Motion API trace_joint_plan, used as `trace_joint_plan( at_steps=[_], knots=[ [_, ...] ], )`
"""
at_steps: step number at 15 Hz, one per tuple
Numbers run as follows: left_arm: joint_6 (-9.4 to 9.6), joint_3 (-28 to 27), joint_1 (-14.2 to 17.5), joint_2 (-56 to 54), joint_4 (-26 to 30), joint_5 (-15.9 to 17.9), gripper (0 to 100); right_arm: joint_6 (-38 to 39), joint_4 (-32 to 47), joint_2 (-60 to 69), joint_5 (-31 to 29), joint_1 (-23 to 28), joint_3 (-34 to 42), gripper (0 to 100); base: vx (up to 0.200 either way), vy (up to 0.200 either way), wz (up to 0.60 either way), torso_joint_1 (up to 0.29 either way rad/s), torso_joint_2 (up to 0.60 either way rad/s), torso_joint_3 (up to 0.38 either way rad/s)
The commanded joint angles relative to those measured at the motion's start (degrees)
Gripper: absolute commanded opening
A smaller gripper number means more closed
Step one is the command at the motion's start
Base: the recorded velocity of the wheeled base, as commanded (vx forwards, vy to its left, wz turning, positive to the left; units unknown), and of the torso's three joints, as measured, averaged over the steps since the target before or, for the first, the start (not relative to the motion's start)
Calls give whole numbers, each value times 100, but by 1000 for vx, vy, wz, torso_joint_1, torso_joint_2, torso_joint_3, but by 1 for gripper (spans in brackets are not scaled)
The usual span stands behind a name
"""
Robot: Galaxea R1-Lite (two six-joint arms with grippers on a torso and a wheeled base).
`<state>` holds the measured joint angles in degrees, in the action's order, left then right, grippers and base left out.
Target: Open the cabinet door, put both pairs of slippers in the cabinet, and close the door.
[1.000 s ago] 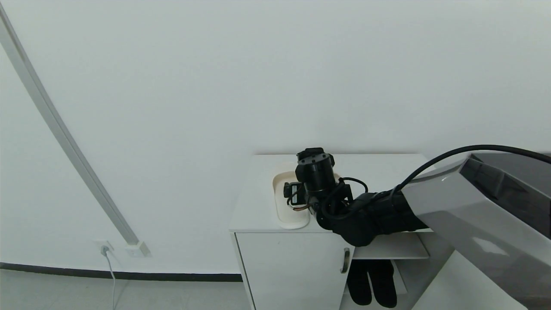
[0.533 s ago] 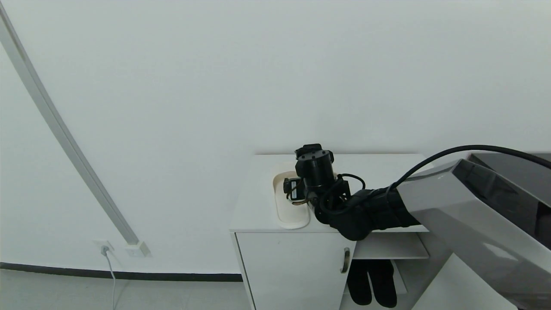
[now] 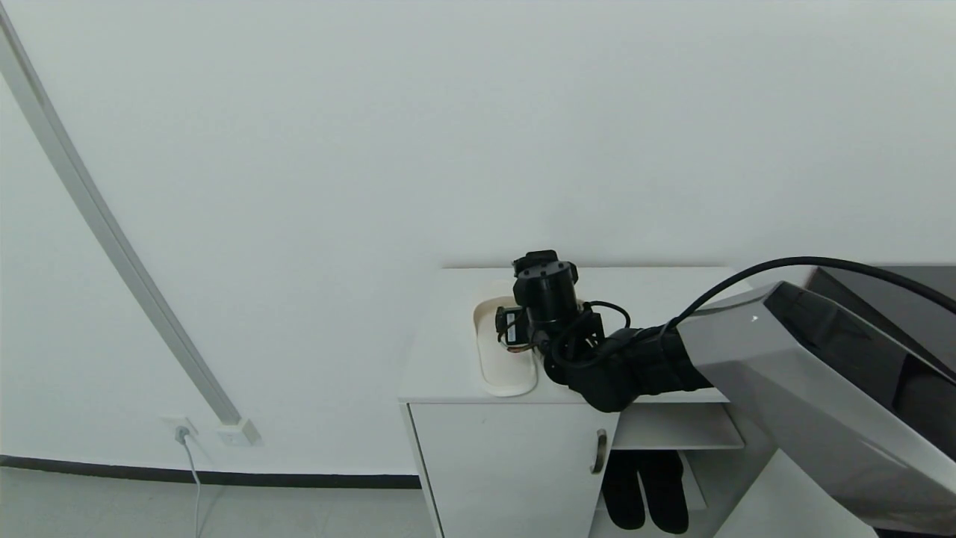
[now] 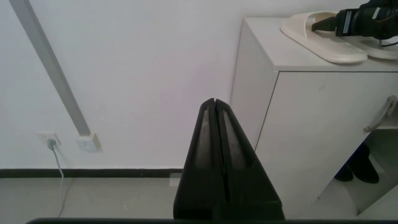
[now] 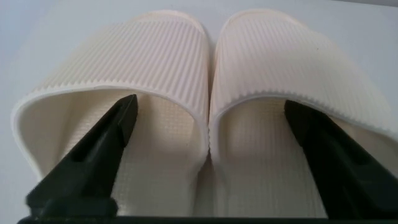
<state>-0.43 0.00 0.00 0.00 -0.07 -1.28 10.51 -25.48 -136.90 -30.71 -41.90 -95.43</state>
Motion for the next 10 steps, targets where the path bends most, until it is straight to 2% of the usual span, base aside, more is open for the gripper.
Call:
trace_joint_plan(
  at_steps=[1, 6, 9, 10],
  knots=[
    [-1, 0, 0, 0, -1, -4, 0, -5, -1, -12, 3, -11, -28, 0, 0, 0, 0, 0, 0, 0],
    [-1, 0, 0, 0, -1, -4, 0, -5, -1, 93, -14, -134, 7, 0, 0, 0, 0, 0, 0, 0],
    [-1, 0, 0, 0, -1, -4, 0, 4, -19, 436, -23, -249, 323, 0, 0, 0, 0, 0, 0, 0],
    [-1, 0, 0, 0, -1, -4, 0, -5, -159, 717, -14, -301, 692, 0, 0, 0, 0, 0, 0, 0]
  ],
)
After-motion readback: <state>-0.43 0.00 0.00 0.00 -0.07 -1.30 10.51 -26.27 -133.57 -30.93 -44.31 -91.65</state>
